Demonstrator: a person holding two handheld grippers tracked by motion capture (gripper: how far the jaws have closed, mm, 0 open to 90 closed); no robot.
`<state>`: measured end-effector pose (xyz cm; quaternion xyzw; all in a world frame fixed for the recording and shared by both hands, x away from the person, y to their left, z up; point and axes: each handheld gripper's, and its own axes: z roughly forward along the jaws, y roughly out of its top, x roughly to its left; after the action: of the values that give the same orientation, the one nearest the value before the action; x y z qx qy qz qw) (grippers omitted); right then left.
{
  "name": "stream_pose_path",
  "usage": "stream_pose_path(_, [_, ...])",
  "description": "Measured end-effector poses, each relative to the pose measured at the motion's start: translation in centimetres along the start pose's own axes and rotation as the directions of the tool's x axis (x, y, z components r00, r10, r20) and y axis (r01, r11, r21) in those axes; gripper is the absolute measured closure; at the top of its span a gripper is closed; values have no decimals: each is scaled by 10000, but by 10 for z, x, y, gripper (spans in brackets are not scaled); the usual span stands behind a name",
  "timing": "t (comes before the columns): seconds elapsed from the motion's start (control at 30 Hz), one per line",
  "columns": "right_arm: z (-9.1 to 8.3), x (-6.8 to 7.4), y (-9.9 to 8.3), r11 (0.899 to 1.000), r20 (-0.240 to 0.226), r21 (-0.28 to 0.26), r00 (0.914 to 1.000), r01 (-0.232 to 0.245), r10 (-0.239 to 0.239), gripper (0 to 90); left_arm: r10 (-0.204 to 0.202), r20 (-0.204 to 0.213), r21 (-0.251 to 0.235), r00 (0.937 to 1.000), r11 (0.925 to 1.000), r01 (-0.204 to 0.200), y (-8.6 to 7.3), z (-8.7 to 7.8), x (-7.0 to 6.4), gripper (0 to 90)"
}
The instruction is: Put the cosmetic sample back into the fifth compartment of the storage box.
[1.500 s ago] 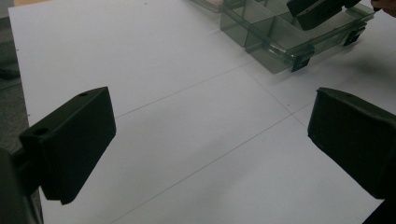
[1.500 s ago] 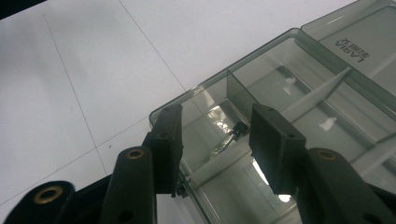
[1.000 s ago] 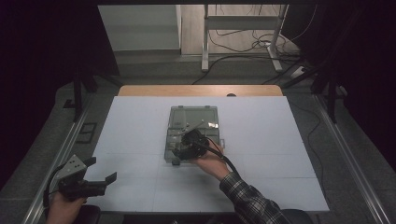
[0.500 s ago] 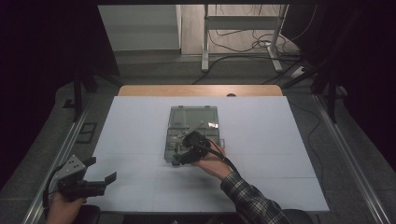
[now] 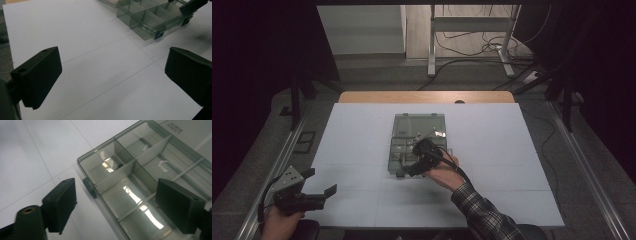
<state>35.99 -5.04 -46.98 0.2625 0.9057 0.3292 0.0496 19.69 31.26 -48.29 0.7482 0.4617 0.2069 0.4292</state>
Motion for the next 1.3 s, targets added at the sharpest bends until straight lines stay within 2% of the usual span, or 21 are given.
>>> stream_pose_path(0.2, [-9, -5, -3, 9997, -27, -189, 9999, -125, 124, 81, -6, 6, -2, 10000, 10000, 6, 0, 0, 0, 16])
stream_pose_path(0.37, [-13, -5, -5, 9995, -23, -308, 10000, -89, 88, 65, -2, 10, 5, 10000, 10000, 2, 0, 0, 0, 17])
stream_pose_path(0.7, [-26, -2, -8, 9972, 121, -702, 9996, 276, -268, 47, 4, 10, 5, 10000, 10000, -4, 0, 0, 0, 17])
stream_pose_path(0.8, [-30, -1, -10, 9959, 281, -828, 9990, 362, -340, 50, -1, 8, 1, 10000, 10000, 1, 0, 0, 0, 17])
stream_pose_path(1.0, [-37, -3, -15, 9951, 401, -968, 9990, 221, -183, 60, 0, 14, 0, 10000, 10000, 0, 0, 0, 0, 17])
stream_pose_path(1.1, [-39, -6, -19, 9961, 432, -873, 9990, 104, -66, 59, -7, 13, -2, 10000, 10000, 7, 0, 0, 0, 17])
stream_pose_path(1.3, [-42, -7, -24, 9964, 333, -845, 9994, -44, 73, 55, -10, 18, -5, 10000, 10000, 10, 0, 0, 0, 17])
